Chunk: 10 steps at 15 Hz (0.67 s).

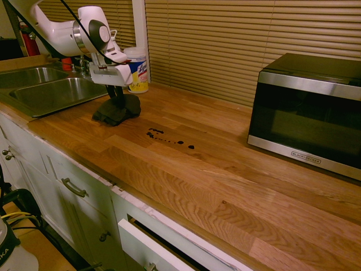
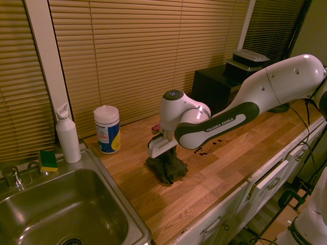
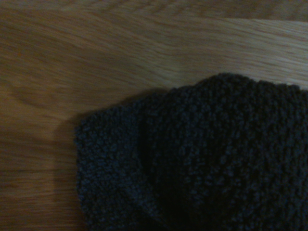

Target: Clear the spill

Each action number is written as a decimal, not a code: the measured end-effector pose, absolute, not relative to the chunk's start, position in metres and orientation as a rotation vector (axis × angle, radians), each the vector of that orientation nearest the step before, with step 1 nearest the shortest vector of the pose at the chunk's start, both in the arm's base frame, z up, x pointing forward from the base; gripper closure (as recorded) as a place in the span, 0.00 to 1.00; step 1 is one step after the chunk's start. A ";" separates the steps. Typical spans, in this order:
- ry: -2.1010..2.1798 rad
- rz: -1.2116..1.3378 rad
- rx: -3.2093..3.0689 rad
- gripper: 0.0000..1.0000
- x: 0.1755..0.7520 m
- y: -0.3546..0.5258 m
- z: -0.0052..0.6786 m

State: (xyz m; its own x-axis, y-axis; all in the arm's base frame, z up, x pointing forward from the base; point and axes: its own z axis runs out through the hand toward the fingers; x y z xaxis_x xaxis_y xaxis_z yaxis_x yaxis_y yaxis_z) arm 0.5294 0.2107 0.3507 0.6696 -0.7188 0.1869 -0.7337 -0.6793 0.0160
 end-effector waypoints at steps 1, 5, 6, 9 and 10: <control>-1.225 0.255 2.770 1.00 0.528 0.199 0.350; -1.251 0.248 2.723 1.00 0.526 0.168 0.347; -1.265 0.243 2.712 1.00 0.526 0.159 0.346; -1.317 0.234 2.677 1.00 0.524 0.128 0.345; -1.339 0.232 2.665 1.00 0.522 0.117 0.345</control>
